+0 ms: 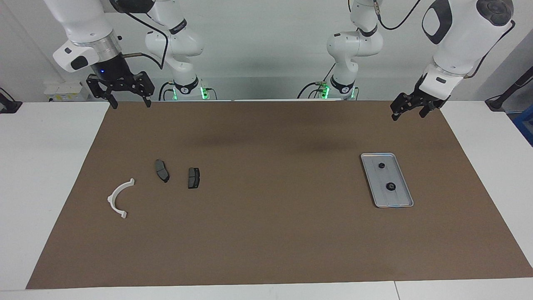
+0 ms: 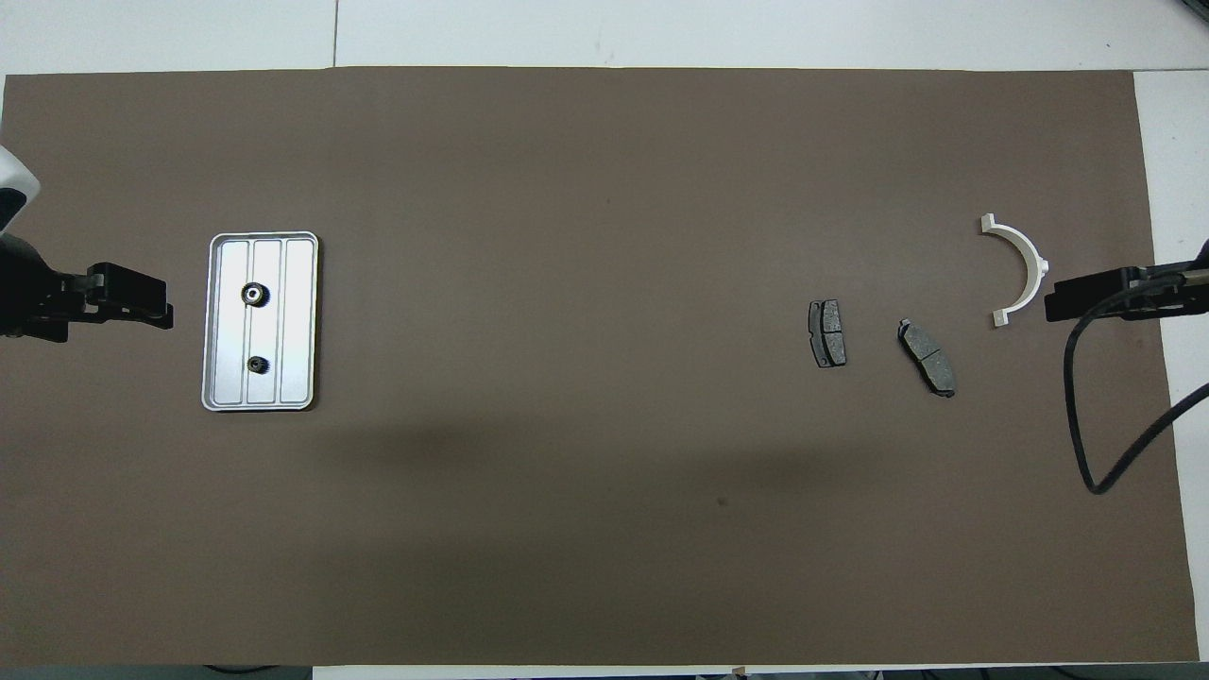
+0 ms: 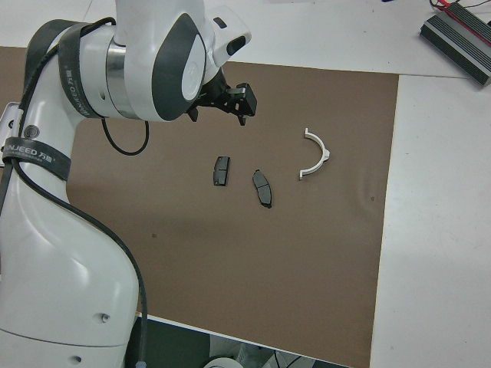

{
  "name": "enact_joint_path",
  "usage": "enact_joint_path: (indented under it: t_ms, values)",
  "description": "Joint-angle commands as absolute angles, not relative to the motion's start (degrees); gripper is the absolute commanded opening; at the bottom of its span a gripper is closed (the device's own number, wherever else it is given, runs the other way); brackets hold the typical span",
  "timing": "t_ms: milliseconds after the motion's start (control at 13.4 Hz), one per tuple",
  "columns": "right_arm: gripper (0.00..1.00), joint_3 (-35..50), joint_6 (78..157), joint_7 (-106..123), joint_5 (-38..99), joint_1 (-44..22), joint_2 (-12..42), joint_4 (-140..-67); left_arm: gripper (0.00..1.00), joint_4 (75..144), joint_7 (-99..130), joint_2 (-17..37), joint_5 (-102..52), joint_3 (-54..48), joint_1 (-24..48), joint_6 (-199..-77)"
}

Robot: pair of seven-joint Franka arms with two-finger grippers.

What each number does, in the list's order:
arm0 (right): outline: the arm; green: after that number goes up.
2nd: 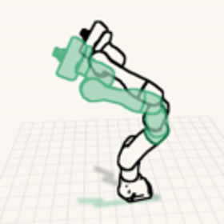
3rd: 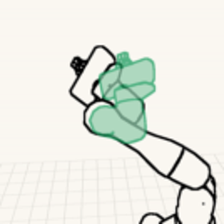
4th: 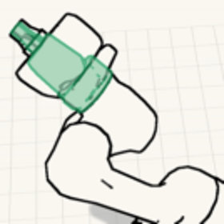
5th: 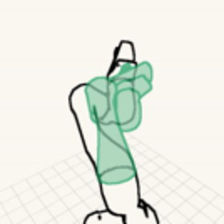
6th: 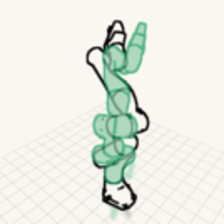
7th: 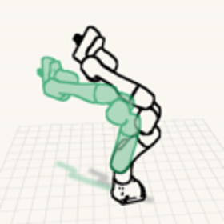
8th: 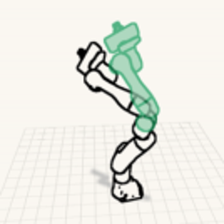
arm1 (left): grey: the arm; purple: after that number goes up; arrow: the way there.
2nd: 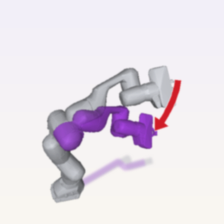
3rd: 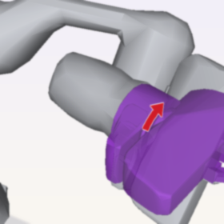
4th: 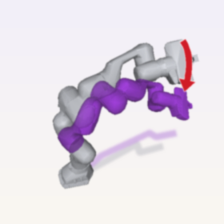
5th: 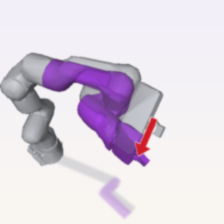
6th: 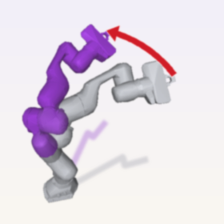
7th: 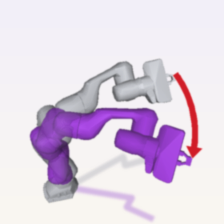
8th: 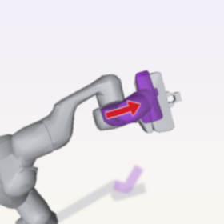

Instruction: Place bearing gear from tray to pile

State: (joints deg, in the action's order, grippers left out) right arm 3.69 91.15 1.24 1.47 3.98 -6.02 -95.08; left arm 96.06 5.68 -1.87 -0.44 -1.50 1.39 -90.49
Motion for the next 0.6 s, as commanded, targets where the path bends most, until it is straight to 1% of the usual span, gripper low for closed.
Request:
enact_joint_path:
  t_ms: [0,299,523]
  values:
    - [1.0,4.0,91.8,0.2,2.9,4.8,-6.5,-95.9,1.0,94.9,5.0,-1.6,-1.0,-0.8,1.8,-89.2]
    - [1.0,4.0,91.8,0.2,2.9,4.8,-6.5,-95.9,1.0,95.1,5.4,-1.6,-0.6,-0.6,1.4,-91.8]
    - [1.0,4.0,92.0,0.2,2.9,4.7,-6.5,-95.9,1.0,95.5,5.5,-2.0,-0.5,-0.8,1.5,-91.4]
